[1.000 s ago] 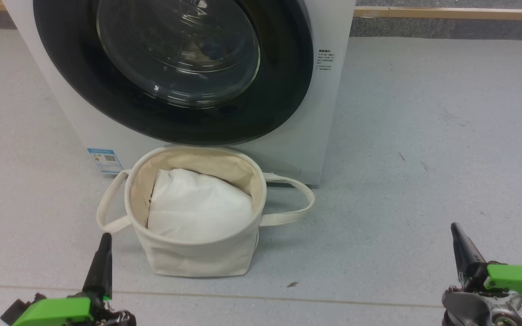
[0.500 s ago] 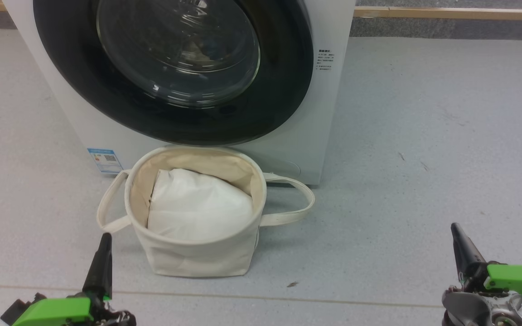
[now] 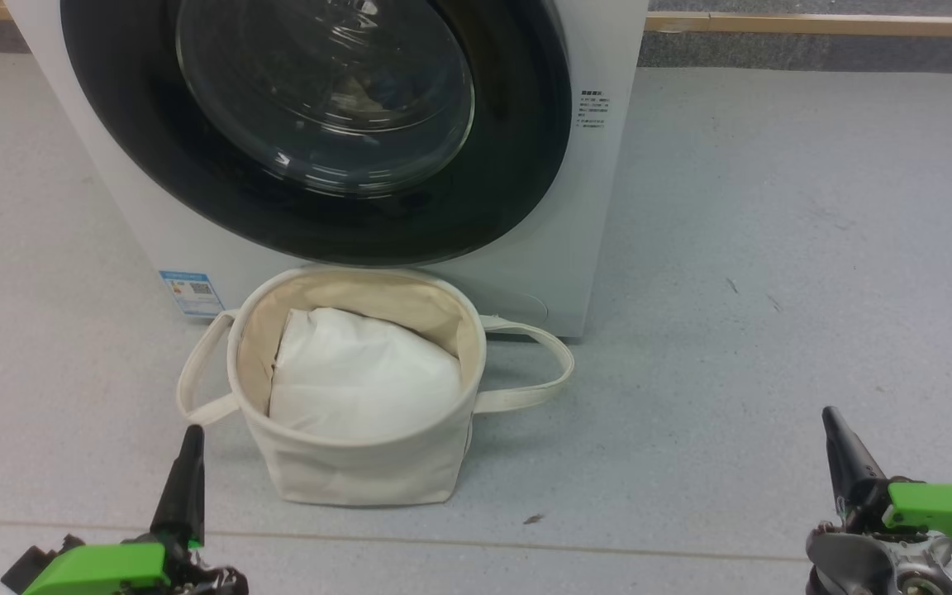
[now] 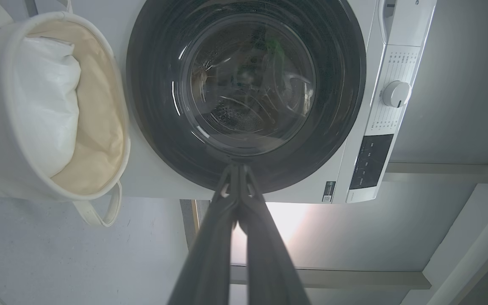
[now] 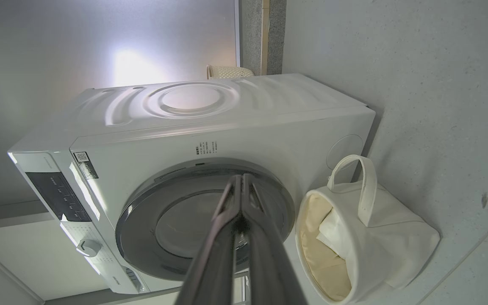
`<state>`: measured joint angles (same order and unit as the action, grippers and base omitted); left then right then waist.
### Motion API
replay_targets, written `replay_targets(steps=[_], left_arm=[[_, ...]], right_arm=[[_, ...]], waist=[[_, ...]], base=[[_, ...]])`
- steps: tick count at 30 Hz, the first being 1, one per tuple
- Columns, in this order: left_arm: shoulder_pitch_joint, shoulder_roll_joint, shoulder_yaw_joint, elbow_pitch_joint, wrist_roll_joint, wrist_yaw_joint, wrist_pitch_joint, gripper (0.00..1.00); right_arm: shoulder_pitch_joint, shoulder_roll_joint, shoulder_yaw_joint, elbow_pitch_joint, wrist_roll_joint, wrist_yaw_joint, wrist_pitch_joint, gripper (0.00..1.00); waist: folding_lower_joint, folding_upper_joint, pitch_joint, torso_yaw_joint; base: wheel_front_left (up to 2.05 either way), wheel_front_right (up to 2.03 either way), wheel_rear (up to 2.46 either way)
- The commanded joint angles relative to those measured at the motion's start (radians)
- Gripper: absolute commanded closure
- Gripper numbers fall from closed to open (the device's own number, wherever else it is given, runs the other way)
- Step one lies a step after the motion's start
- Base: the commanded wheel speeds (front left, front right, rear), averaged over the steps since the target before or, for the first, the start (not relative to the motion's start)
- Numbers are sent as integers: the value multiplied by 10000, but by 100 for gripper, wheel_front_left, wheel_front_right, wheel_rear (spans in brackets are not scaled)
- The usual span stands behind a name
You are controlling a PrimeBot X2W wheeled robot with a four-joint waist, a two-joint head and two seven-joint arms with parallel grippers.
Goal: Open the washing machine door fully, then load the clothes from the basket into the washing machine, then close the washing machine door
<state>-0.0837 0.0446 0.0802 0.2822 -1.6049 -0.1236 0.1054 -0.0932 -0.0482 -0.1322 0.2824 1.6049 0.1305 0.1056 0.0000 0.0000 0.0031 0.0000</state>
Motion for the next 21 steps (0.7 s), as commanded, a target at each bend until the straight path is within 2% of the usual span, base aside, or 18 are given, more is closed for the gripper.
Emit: replay_targets(steps=[1, 21], left_arm=[[-242, 56, 336, -372, -37, -71, 79, 100], [-242, 56, 335, -372, -38, -71, 78, 100]], right_arm=[[-147, -27, 183, -376, 36, 2, 77, 100], [-147, -25, 180, -376, 34, 2, 80, 100]], waist=[[0, 0, 0, 0], [0, 0, 0, 0]], base=[[0, 0, 0], [0, 0, 0]])
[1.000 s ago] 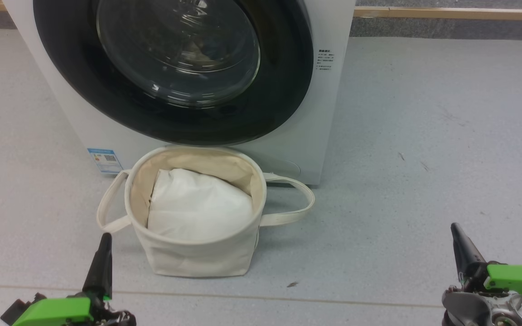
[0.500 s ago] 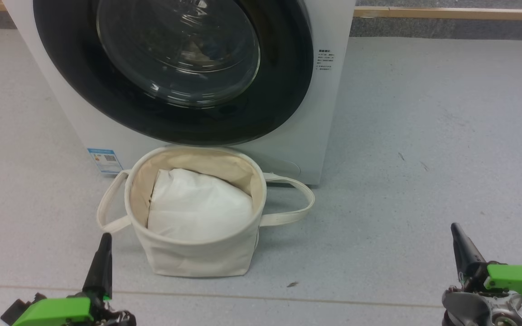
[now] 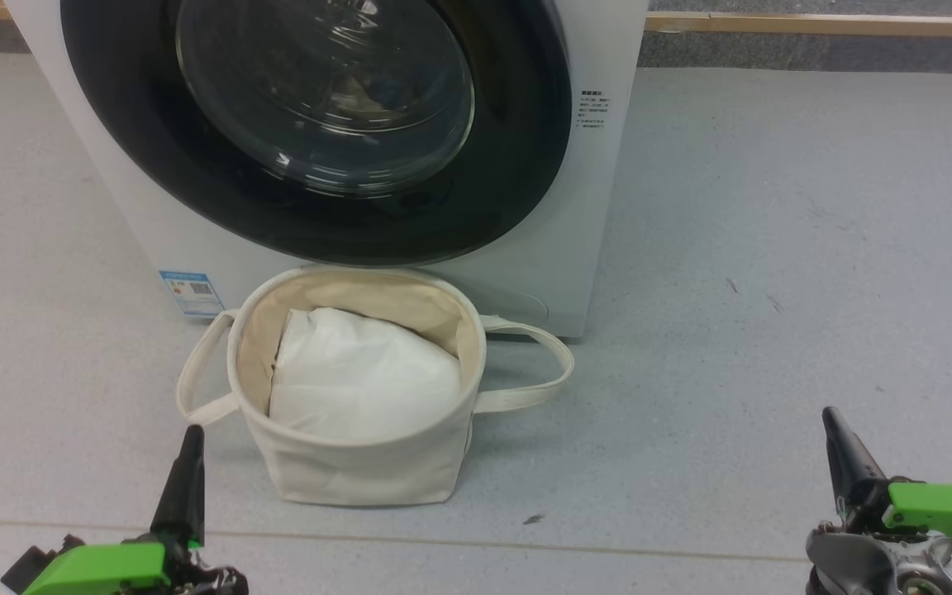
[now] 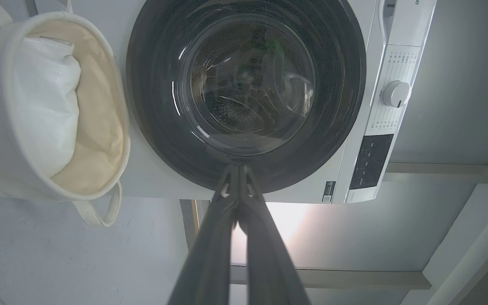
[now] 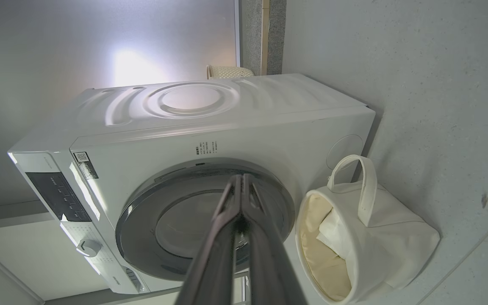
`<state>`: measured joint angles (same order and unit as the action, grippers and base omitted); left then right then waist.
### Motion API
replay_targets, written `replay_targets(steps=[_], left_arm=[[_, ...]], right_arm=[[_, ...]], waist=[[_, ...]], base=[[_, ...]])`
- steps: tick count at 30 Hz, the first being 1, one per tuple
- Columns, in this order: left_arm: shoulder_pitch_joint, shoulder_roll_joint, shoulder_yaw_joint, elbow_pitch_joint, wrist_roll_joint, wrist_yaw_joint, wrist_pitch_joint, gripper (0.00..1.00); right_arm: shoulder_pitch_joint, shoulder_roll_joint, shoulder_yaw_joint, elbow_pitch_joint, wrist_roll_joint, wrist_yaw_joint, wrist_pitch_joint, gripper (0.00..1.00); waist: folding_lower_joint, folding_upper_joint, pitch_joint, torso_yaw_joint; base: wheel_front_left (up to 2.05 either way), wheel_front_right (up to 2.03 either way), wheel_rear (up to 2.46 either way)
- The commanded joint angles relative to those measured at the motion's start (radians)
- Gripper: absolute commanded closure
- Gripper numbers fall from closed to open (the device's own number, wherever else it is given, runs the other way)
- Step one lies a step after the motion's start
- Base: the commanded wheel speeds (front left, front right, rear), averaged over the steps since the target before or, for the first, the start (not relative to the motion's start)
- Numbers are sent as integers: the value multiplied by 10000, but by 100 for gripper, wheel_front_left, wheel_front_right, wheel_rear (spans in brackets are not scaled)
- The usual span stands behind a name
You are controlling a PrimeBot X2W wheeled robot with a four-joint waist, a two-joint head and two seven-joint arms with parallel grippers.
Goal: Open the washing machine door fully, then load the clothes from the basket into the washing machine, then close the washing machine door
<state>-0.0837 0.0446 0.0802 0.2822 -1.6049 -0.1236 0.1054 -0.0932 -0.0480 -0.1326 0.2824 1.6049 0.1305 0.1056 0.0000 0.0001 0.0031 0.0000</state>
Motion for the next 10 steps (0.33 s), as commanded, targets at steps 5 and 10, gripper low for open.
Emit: replay_targets(steps=[5, 10], left_arm=[[-242, 56, 335, -372, -38, -71, 78, 100], [-242, 56, 335, -372, -38, -71, 78, 100]], right_arm=[[-147, -27, 183, -376, 33, 2, 80, 100], [-147, -26, 183, -376, 33, 2, 81, 100]], waist=[[0, -1, 0, 0], [0, -1, 0, 0]], base=[[0, 0, 0], [0, 0, 0]])
